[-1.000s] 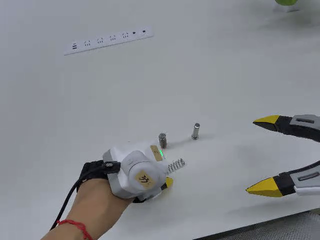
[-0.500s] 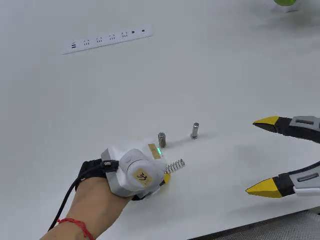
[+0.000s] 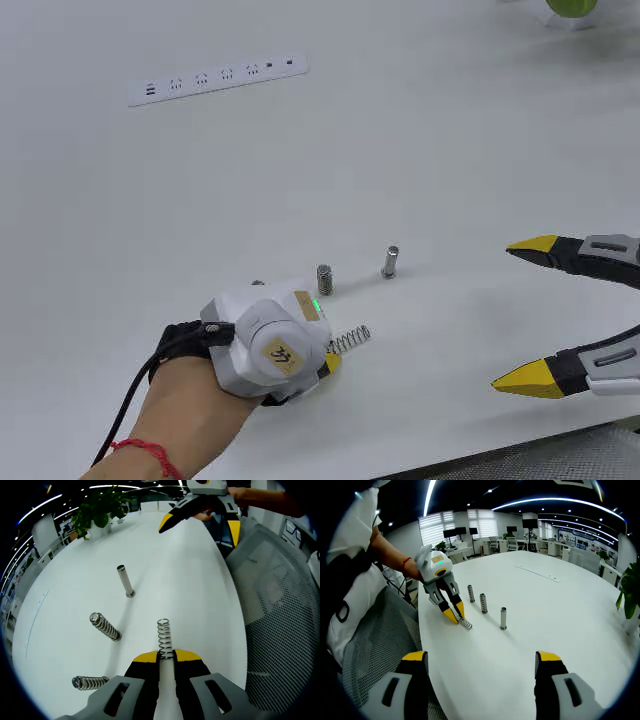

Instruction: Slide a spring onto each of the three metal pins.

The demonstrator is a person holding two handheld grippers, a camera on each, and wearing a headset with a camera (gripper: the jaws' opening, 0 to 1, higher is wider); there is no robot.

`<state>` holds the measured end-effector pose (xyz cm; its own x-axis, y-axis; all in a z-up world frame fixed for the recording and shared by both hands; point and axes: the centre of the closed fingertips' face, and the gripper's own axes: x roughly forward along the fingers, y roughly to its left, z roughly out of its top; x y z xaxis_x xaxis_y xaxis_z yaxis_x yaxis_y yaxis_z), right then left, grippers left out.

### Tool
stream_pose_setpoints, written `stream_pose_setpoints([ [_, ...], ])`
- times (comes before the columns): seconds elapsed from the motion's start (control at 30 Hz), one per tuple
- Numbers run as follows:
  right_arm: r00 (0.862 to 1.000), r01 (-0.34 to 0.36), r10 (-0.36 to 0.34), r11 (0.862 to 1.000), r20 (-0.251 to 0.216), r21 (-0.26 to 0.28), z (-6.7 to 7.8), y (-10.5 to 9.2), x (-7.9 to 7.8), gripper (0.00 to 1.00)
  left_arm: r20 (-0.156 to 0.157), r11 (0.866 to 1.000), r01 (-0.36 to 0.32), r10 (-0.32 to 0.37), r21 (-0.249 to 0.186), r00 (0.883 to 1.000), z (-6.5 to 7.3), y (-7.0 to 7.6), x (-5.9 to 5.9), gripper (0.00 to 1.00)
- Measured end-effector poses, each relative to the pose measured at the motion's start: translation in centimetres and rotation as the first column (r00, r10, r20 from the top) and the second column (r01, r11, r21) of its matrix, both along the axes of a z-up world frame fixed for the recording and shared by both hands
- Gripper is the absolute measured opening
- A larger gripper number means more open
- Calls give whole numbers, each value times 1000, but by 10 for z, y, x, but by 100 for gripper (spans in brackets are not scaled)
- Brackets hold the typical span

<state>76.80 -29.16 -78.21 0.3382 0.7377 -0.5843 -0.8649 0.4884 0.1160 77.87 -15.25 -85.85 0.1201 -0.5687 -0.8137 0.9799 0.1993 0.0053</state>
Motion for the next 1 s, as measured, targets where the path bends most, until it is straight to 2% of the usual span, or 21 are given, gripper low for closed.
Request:
stream_pose_setpoints([
  [0.2, 1000, -1, 1, 1000, 0, -8, 2, -2, 0, 89, -4, 999, -13, 13, -34, 1000, 11, 0, -3, 11],
  [0.53, 1000, -6, 7, 1000, 15, -18, 14, 0, 2, 90, -11, 986, -75, 74, -151, 997, 45, -1, 1, 11],
  [0.83, 999, -2, 1, 1000, 50, 17, 40, 12, 9, 89, -6, 958, -123, 125, -257, 992, 82, 0, 7, 11],
  [1.0, 998, 11, -16, 997, 60, 80, 61, 26, 15, 87, -4, 936, -137, 143, -323, 990, 103, -2, 9, 10],
])
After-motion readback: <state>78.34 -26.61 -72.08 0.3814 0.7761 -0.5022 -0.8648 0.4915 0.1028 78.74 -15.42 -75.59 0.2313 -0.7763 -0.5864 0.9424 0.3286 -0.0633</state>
